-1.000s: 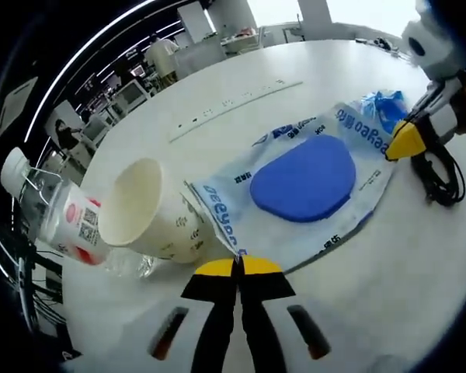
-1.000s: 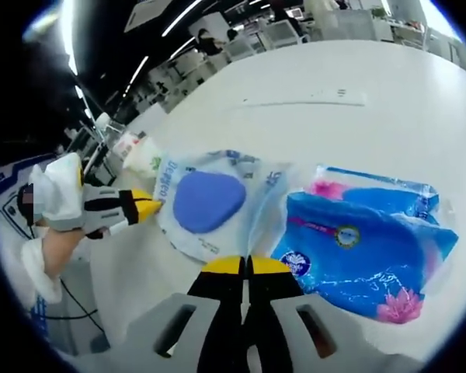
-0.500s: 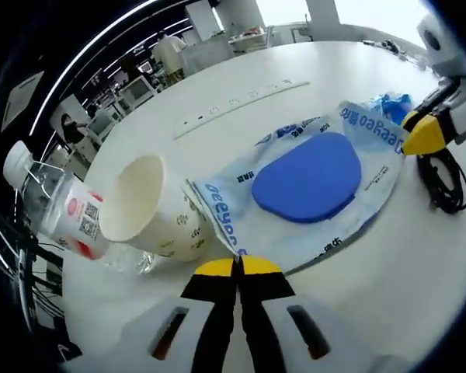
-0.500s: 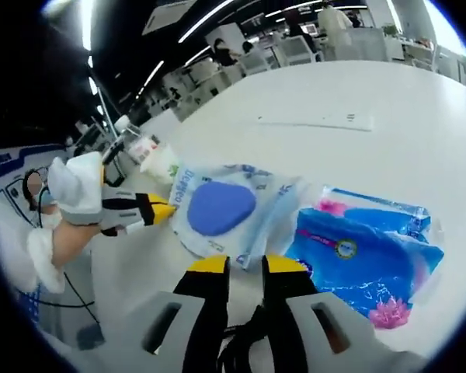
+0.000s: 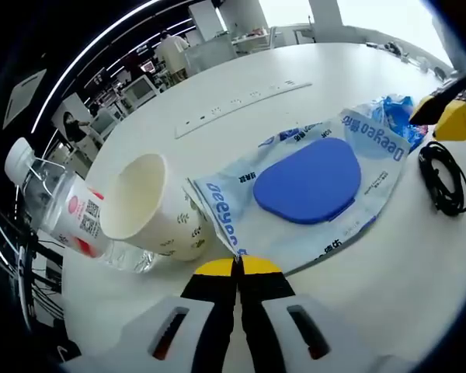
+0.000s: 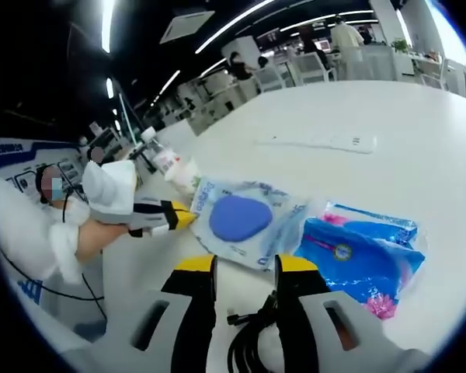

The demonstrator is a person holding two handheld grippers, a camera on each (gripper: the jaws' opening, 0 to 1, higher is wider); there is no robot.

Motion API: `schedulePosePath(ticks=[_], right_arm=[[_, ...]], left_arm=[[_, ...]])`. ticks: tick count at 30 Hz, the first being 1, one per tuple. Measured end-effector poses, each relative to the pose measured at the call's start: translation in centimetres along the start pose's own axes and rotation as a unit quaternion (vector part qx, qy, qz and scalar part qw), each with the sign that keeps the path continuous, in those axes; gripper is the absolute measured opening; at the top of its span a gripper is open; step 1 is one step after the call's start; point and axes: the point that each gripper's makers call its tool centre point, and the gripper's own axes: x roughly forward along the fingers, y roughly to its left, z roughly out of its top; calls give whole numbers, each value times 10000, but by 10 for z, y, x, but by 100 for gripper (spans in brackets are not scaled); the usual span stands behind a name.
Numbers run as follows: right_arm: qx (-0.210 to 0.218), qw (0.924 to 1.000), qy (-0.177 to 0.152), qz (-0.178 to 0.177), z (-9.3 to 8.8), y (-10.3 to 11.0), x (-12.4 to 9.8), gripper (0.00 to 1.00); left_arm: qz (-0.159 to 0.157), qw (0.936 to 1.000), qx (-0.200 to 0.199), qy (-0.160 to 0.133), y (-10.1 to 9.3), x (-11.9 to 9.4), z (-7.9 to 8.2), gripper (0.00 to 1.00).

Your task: Arrange the tabletop items into an orderly group along one side of the table until the central work area is clear of visible clutter.

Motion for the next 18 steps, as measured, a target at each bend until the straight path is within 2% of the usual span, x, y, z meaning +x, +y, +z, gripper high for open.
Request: schedulePosePath(ticks=[5,10,18], right_arm=[[131,9998,-134,63,-1,-1,-17,32],[284,9992,-285,39,-10,-5,-48,33],[918,9940,-490,-348,-34,-32,-100,33]], left_arm=[[7,10000,-4,4,0,0,0,0],[30,9999,126,3,-1,-1,-1,0],[118,9998,177,6,0,-1,1,0]])
